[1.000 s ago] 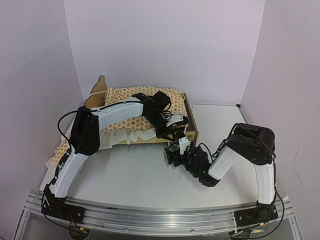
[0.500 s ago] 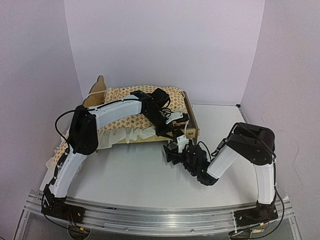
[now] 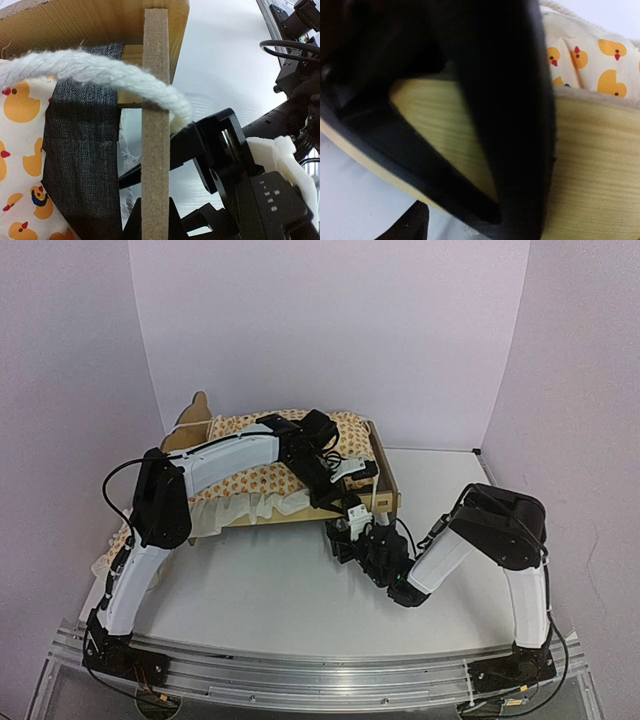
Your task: Set up the pet bed
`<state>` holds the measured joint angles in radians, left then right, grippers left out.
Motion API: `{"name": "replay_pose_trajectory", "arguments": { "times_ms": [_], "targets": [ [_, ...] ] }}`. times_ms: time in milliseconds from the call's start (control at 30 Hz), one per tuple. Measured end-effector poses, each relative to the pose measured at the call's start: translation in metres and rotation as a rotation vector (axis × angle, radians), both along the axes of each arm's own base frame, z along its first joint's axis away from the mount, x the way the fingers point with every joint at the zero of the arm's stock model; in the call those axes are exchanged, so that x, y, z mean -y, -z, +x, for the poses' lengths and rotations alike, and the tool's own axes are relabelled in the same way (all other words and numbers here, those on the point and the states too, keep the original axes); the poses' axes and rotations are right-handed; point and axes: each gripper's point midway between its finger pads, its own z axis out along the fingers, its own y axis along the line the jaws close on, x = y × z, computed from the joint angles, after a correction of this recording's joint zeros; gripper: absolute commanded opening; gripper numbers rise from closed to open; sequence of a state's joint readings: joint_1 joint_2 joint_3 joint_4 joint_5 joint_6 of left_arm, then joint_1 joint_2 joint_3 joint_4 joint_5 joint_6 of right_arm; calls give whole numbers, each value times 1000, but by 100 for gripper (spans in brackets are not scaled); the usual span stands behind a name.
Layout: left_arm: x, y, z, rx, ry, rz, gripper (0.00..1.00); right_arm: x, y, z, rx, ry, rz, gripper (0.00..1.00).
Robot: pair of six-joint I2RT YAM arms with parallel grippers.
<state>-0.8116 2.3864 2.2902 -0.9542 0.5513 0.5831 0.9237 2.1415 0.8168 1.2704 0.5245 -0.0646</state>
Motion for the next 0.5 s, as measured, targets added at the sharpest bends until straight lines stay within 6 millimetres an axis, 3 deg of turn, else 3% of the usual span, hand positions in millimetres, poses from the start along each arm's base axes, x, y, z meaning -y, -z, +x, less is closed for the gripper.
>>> {"name": "replay_pose_trajectory", "arguments": {
  "times_ms": [133, 167, 500],
  "targets": [
    [-1, 0, -3, -10, 5, 7, 0, -1, -1, 1, 3, 1, 1, 5],
    [-1, 0, -4, -12, 6, 8, 0, -1, -1, 1, 3, 1, 2, 1],
    [-3, 14, -8, -4, 16, 42, 0, 3, 8, -16, -66, -51, 25, 0]
  ]
}}
